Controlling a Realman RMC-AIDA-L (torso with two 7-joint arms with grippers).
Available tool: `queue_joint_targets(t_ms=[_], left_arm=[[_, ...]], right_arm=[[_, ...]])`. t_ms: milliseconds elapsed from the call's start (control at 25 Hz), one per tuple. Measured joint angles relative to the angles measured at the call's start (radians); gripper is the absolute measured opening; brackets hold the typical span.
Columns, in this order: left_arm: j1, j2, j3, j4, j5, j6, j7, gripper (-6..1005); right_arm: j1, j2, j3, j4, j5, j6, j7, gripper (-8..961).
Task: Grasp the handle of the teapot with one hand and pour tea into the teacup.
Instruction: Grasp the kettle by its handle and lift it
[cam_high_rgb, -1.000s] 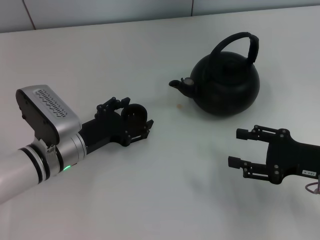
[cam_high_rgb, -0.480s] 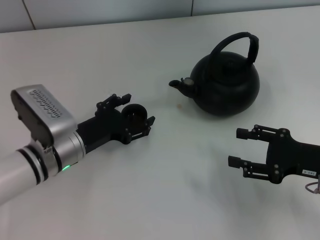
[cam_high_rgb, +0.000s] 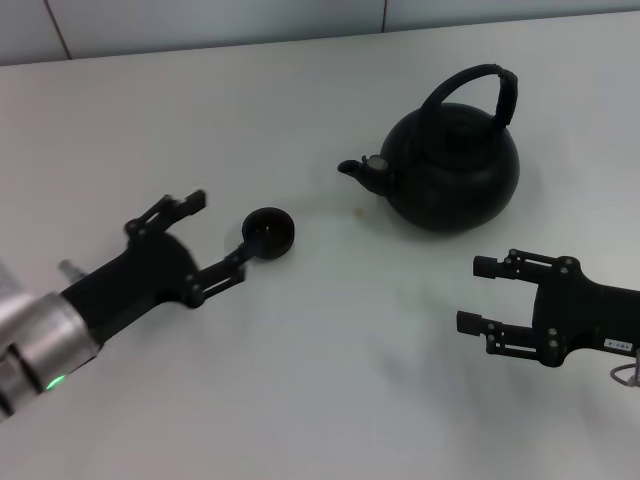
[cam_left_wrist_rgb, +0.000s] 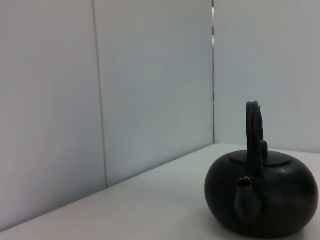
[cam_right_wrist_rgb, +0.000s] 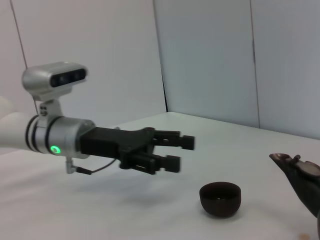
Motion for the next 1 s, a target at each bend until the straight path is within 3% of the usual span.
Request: queue_joint_targets(t_ms=[400, 1000], left_arm=[[0.179, 0.007, 0.105, 0.221, 0.000, 0.206, -0.131, 859], [0.204, 0.019, 0.174, 0.249, 0.001, 0.184, -0.140, 859]], right_arm=[[-0.001, 0.000, 0.002, 0.000, 0.000, 0.006, 0.001, 721], [0.000, 0.000, 0.013, 0.000, 0.002, 0.008, 0.003, 722]])
